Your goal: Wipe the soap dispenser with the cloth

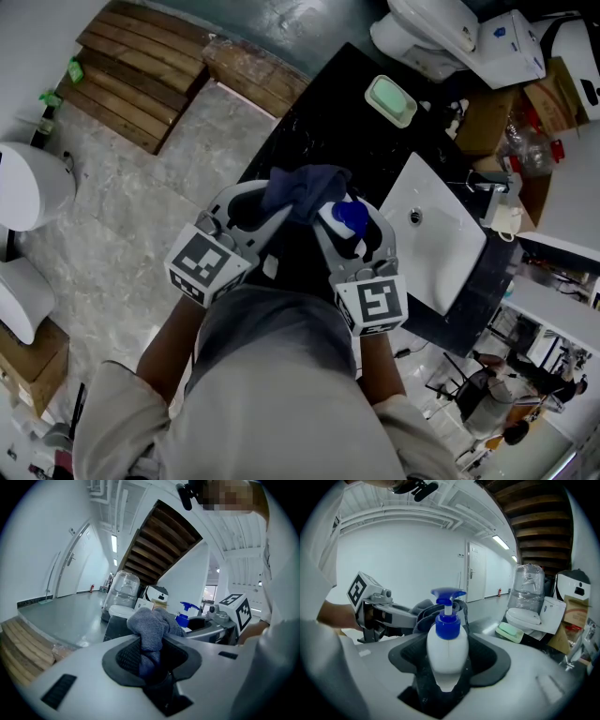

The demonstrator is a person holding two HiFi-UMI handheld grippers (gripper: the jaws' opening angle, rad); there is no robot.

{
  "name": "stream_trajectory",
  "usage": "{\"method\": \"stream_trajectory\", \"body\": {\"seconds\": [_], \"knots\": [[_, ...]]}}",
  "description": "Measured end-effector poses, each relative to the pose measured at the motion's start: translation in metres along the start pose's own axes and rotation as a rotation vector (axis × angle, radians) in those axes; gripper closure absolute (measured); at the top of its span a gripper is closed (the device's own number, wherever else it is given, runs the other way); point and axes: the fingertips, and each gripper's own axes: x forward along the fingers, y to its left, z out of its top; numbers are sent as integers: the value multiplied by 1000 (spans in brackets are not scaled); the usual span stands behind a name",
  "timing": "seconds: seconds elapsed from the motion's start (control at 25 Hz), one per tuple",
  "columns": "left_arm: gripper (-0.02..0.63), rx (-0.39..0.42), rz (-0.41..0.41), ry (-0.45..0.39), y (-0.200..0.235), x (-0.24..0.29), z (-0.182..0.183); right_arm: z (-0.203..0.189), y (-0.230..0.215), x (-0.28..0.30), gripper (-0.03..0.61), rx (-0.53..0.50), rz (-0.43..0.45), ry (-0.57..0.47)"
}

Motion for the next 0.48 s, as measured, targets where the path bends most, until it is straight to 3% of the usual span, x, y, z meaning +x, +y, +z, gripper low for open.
{"method": "stream_trajectory", "body": {"seconds": [0.48], "knots": [[512,-16,27,133,16,5,-38,0,0,0,328,4,-2,0]]}}
